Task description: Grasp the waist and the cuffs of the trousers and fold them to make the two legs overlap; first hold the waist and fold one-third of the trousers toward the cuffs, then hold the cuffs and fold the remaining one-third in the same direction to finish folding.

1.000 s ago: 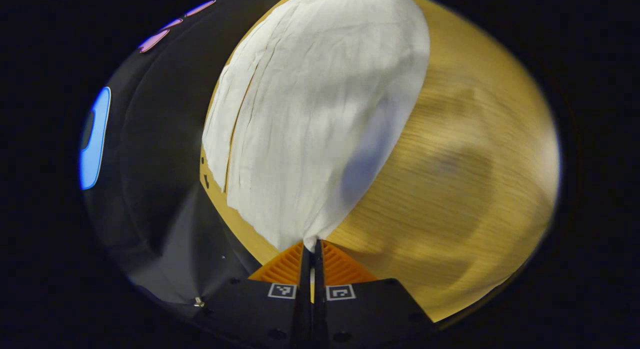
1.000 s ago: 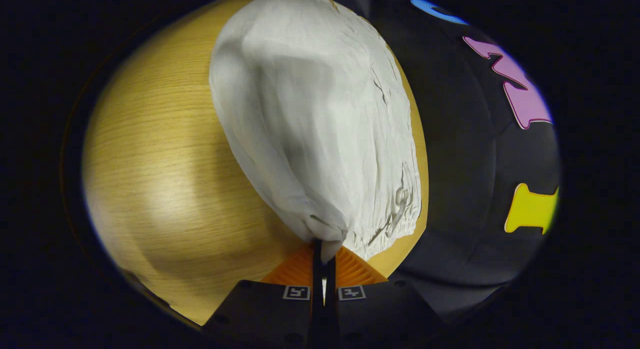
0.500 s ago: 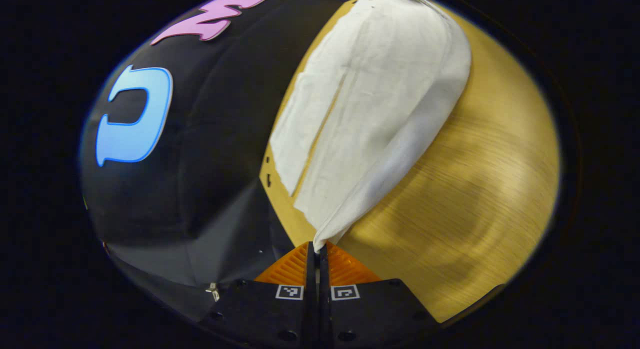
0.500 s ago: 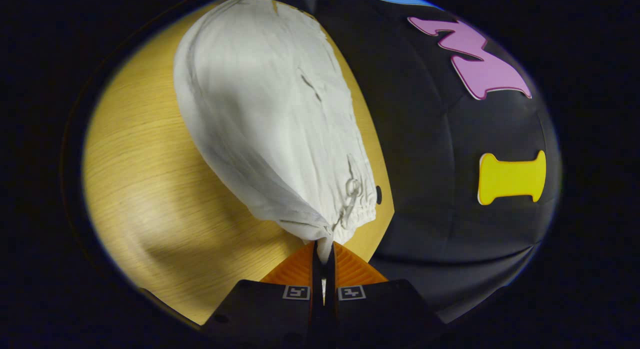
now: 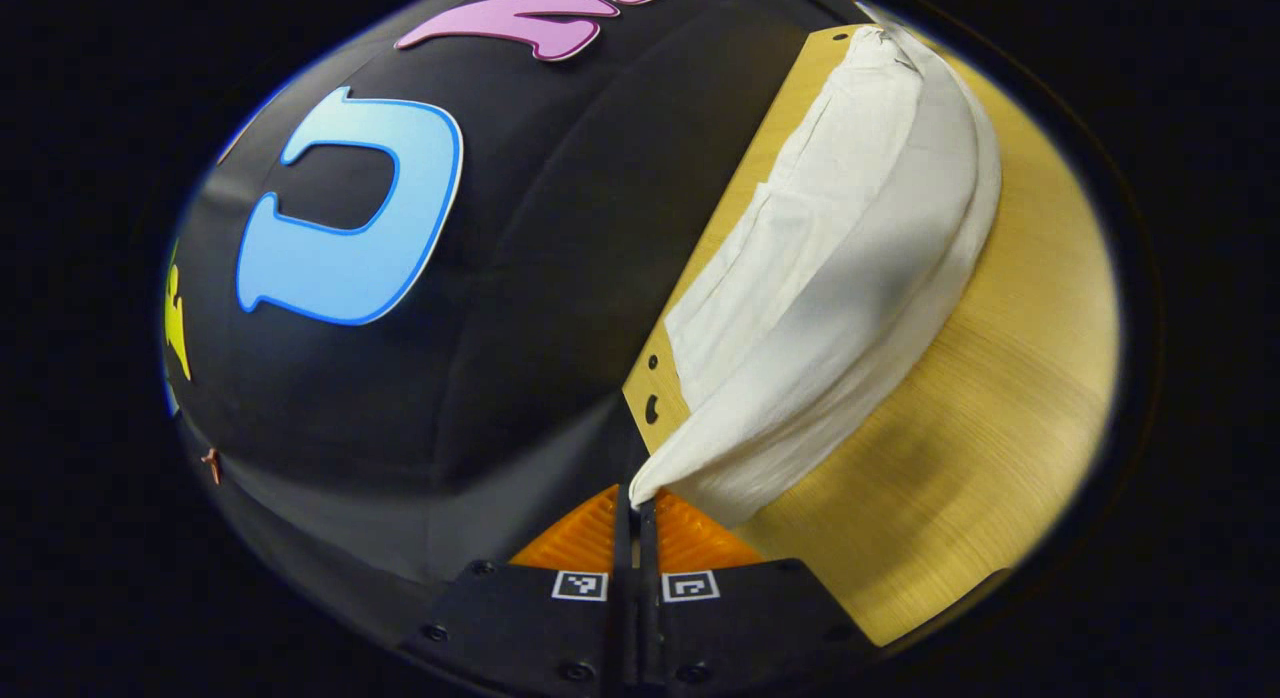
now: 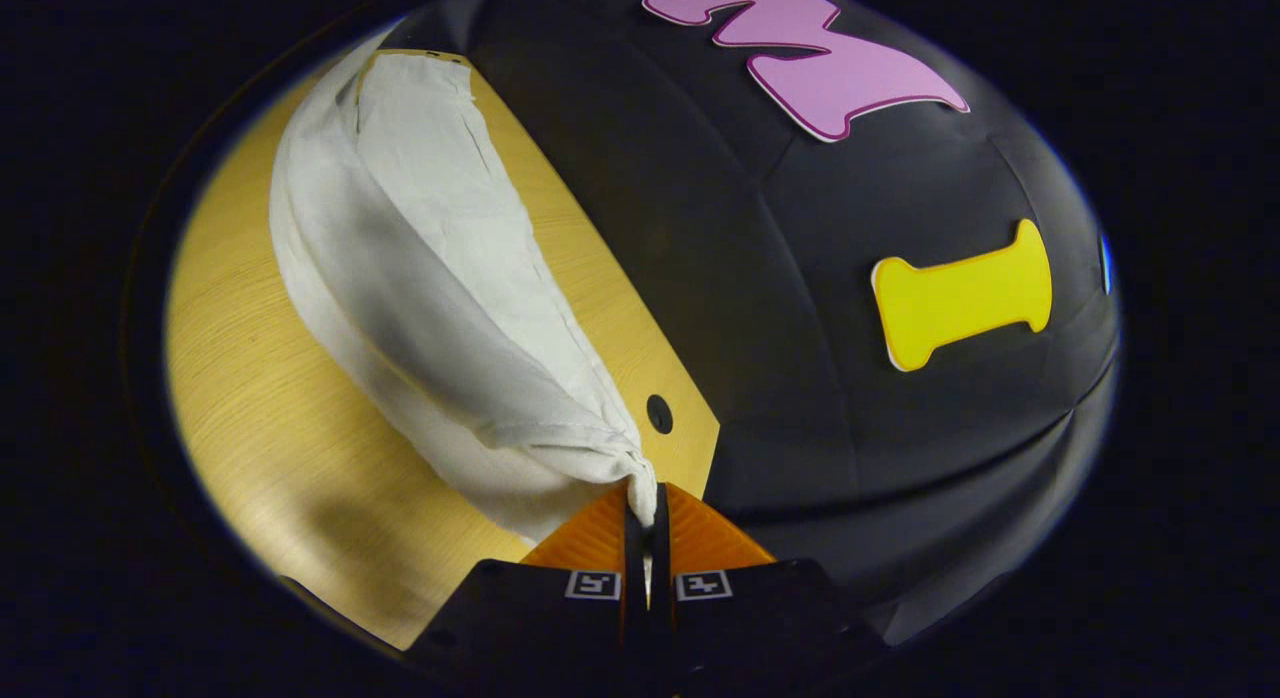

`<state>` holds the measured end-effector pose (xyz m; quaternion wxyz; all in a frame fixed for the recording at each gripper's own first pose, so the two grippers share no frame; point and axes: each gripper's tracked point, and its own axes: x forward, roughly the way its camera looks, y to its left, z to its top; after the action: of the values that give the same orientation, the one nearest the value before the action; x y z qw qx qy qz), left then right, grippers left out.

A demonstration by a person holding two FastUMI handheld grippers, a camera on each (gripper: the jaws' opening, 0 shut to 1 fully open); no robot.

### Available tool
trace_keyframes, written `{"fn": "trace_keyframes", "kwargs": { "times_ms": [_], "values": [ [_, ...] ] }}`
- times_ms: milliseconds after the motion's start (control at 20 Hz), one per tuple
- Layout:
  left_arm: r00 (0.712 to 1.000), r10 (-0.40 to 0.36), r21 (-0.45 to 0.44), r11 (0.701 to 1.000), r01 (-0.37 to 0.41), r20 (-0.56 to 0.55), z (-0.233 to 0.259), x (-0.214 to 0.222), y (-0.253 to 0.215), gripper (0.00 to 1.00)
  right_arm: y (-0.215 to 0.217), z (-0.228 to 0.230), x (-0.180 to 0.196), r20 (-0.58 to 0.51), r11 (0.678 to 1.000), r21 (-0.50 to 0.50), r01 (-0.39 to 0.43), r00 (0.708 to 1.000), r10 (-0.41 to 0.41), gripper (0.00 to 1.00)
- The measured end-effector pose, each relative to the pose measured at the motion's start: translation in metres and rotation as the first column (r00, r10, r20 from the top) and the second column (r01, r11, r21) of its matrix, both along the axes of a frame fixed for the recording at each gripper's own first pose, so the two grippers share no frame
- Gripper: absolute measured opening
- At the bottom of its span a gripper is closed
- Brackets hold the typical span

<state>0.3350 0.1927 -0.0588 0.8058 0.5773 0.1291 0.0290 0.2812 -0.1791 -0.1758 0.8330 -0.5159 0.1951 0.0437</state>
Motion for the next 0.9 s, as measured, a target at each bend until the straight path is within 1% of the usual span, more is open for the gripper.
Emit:
{"fn": "trace_keyframes", "kwargs": {
  "times_ms": [200, 300, 400, 450, 550, 600, 650, 700, 750, 850, 900],
  "values": [
    [0.999, -0.031, 0.004, 1.0, 0.031, 0.014, 0.01, 0.053, -0.017, 0.05, 0.003, 0.006, 0.043, 0.032, 1.0, 0.019, 0.018, 0.999, -0.019, 0.05],
    [0.998, -0.062, 0.03, 0.998, 0.062, 0.02, 0.016, 0.083, -0.027, 0.05, 0.004, 0.005, 0.063, 0.037, 1.0, 0.003, 0.011, 0.999, -0.011, 0.05],
    [0.996, -0.086, 0.053, 0.995, 0.086, 0.002, 0.014, 0.108, -0.033, 0.05, 0.003, 0.002, 0.082, 0.033, 1.0, -0.023, -0.005, 0.999, 0.006, 0.05],
    [0.998, -0.069, 0.035, 0.997, 0.069, -0.001, 0.015, 0.12, -0.03, 0.05, 0.001, 0.001, 0.091, 0.033, 0.999, -0.034, -0.009, 0.999, 0.01, 0.05],
    [0.999, -0.024, -0.054, 0.998, 0.026, 0.035, 0.023, 0.147, -0.026, 0.05, -0.005, 0.002, 0.11, 0.043, 1.0, -0.028, 0.004, 0.999, -0.003, 0.05],
    [0.999, 0.006, -0.099, 0.995, -0.002, 0.038, 0.029, 0.146, -0.026, 0.05, -0.009, 0.003, 0.12, 0.051, 1.0, -0.004, 0.022, 0.998, -0.022, 0.05],
    [1.0, 0.016, -0.109, 0.994, -0.013, 0.026, 0.033, 0.148, -0.033, 0.05, -0.014, 0.001, 0.127, 0.05, 0.998, 0.034, 0.051, 0.997, -0.052, 0.1],
    [1.0, 0.027, -0.114, 0.993, -0.026, 0.005, 0.036, 0.144, -0.045, 0.05, -0.02, -0.005, 0.134, 0.046, 0.994, 0.075, 0.08, 0.995, -0.084, 0.05],
    [0.999, 0.035, -0.123, 0.992, -0.037, -0.018, 0.032, 0.14, -0.057, 0.05, -0.024, -0.011, 0.136, 0.035, 0.987, 0.115, 0.108, 0.993, -0.113, 0.05],
    [0.997, 0.046, -0.202, 0.978, -0.059, -0.066, 0.01, 0.134, -0.085, 0.05, -0.029, -0.022, 0.136, -0.017, 0.971, 0.185, 0.154, 0.988, -0.154, 0.05],
    [0.995, 0.053, -0.246, 0.966, -0.073, -0.087, 0.001, 0.125, -0.099, 0.05, -0.03, -0.026, 0.13, -0.054, 0.958, 0.217, 0.186, 0.982, -0.179, 0.08]
  ]
}}
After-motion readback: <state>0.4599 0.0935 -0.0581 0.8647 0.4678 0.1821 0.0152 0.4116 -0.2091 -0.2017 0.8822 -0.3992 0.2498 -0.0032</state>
